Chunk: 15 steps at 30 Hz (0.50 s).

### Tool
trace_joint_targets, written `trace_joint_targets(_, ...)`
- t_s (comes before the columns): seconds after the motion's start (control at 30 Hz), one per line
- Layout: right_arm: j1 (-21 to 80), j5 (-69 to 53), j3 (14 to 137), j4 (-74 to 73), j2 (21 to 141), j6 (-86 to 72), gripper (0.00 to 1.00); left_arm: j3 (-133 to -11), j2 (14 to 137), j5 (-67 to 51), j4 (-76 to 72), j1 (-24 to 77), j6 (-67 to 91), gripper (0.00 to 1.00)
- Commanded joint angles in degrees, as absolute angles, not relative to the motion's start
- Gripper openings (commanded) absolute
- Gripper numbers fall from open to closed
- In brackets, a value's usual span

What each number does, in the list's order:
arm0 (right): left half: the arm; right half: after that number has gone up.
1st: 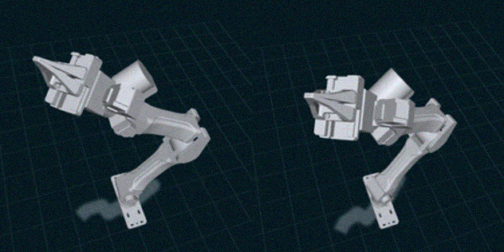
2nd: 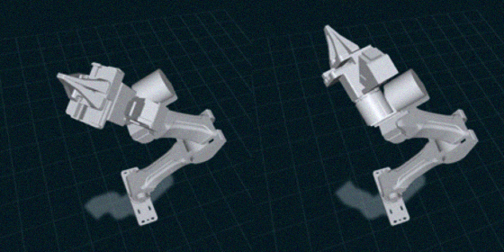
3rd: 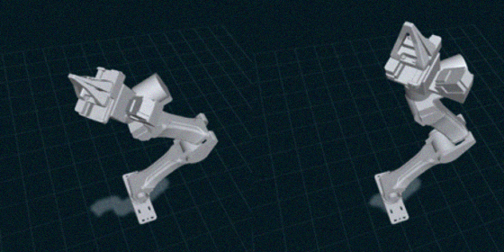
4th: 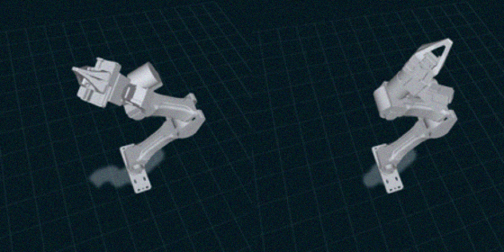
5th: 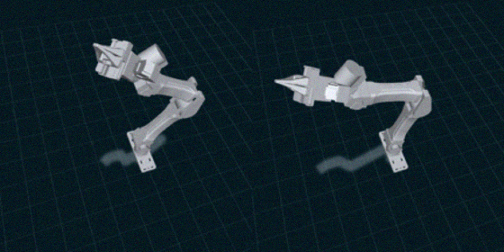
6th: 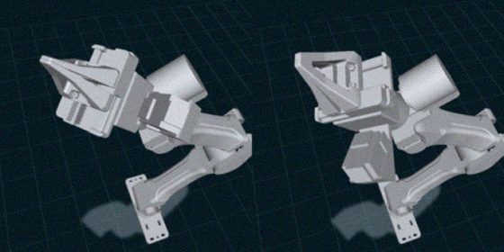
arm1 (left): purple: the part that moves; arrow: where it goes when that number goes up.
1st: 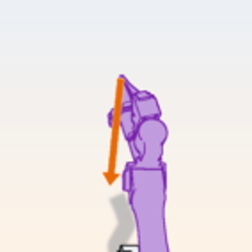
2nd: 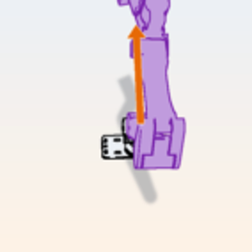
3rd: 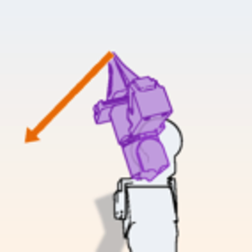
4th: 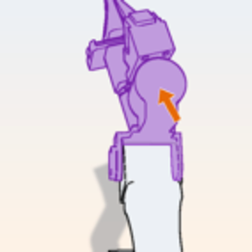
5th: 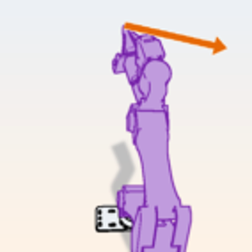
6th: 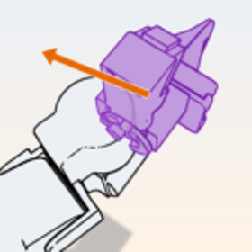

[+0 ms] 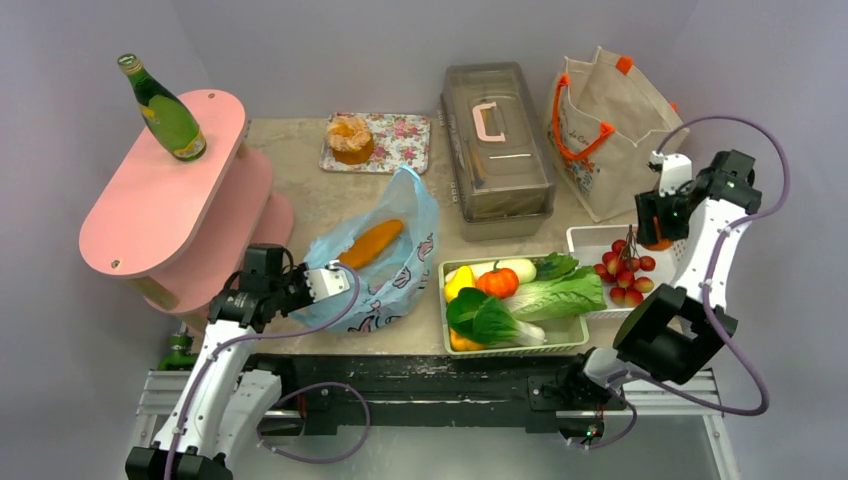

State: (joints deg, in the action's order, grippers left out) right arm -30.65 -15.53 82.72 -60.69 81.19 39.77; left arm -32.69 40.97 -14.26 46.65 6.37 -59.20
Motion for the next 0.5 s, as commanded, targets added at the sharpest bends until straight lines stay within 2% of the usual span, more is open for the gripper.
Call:
trace_joint_targets(0.0, -36.53, -5.38, 82.93, -58.05, 84.79, 45.30, 0.29, -35.74, 40.48, -17.08, 45.21, 5.87, -58.18, 0.00)
trace_joint_targets(0.07, -37.47, -2.99, 83.87, -56.69, 87.27, 44.51, 0.34, -35.86, 40.00, -17.34, 45.68, 5.89, -57.82, 0.00)
trace_joint_targets(0.1, -37.52, -2.15, 84.41, -56.36, 88.32, 44.44, 0.41, -35.86, 39.66, -17.44, 46.17, 5.89, -57.82, 0.00)
trace_joint_targets(0.17, -37.49, -0.83, 86.51, -57.70, 90.00, 44.10, 0.69, -36.07, 38.84, -17.55, 46.84, 5.93, -57.83, 0.00)
trace_joint_targets(0.23, -36.20, -2.11, 88.64, -59.19, 89.90, 42.41, 0.89, -36.33, 38.07, -17.49, 47.40, 5.91, -57.75, 0.00)
trace_joint_targets(0.33, -30.68, -4.99, 90.33, -61.27, 87.21, 40.73, 0.99, -36.84, 37.22, -17.61, 48.39, 5.89, -57.30, 0.00)
trace_joint_targets(0.47, -17.81, -6.28, 93.22, -62.09, 83.79, 35.64, 0.99, -38.01, 36.91, -17.58, 49.17, 5.89, -56.18, 0.00)
